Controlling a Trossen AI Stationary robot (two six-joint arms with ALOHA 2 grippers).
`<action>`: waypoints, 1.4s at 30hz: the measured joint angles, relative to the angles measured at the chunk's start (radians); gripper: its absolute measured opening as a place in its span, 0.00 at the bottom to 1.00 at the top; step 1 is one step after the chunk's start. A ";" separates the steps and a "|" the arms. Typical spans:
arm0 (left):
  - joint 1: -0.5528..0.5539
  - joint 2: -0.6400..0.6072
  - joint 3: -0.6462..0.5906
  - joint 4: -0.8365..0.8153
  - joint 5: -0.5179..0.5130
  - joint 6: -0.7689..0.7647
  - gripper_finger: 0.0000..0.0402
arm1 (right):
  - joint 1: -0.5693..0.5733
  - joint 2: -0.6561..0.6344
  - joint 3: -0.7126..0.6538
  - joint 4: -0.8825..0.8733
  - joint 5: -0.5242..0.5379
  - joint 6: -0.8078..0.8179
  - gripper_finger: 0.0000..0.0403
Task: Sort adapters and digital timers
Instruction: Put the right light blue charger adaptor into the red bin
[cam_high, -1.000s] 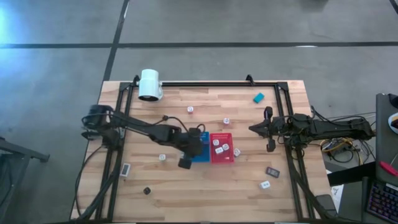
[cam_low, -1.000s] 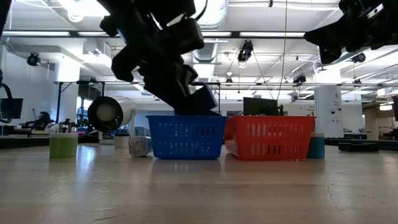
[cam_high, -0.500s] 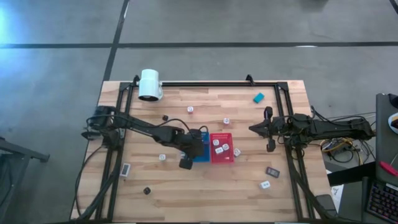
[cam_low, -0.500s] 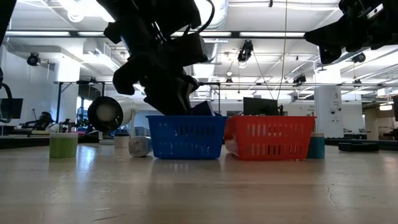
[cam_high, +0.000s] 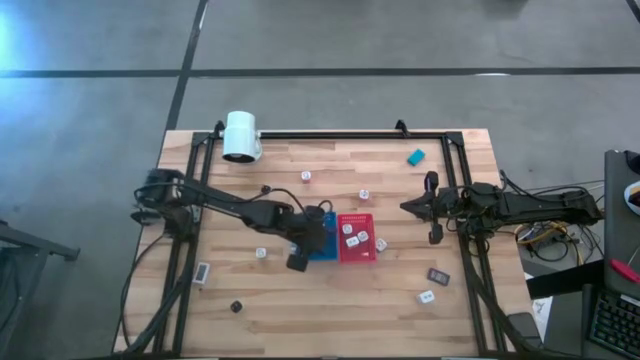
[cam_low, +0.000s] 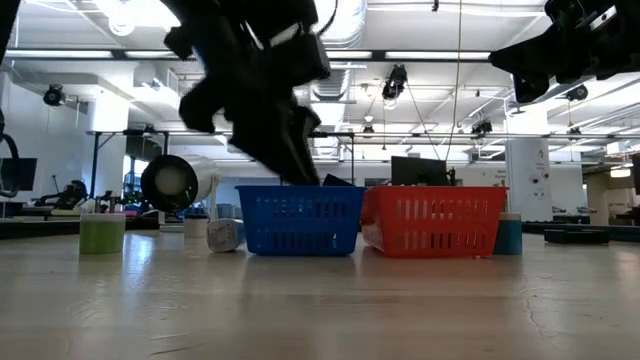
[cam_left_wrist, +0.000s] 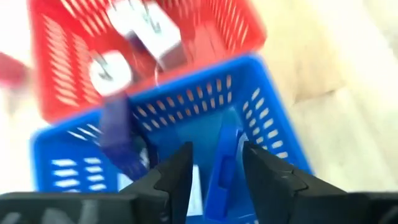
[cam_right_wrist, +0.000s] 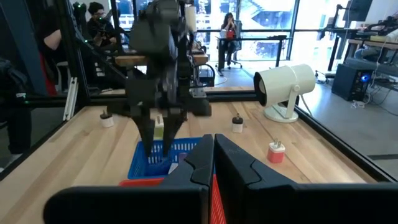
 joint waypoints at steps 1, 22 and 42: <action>0.000 -0.026 -0.002 0.001 0.005 0.012 0.37 | 0.000 0.000 0.000 0.000 0.000 0.000 0.02; 0.080 -1.035 -0.722 0.671 -0.289 -0.079 0.09 | 0.000 -0.001 0.000 0.002 0.000 -0.003 0.02; 0.411 -1.294 -1.042 0.780 0.095 -0.208 0.01 | 0.000 0.000 0.000 0.005 0.002 -0.028 0.02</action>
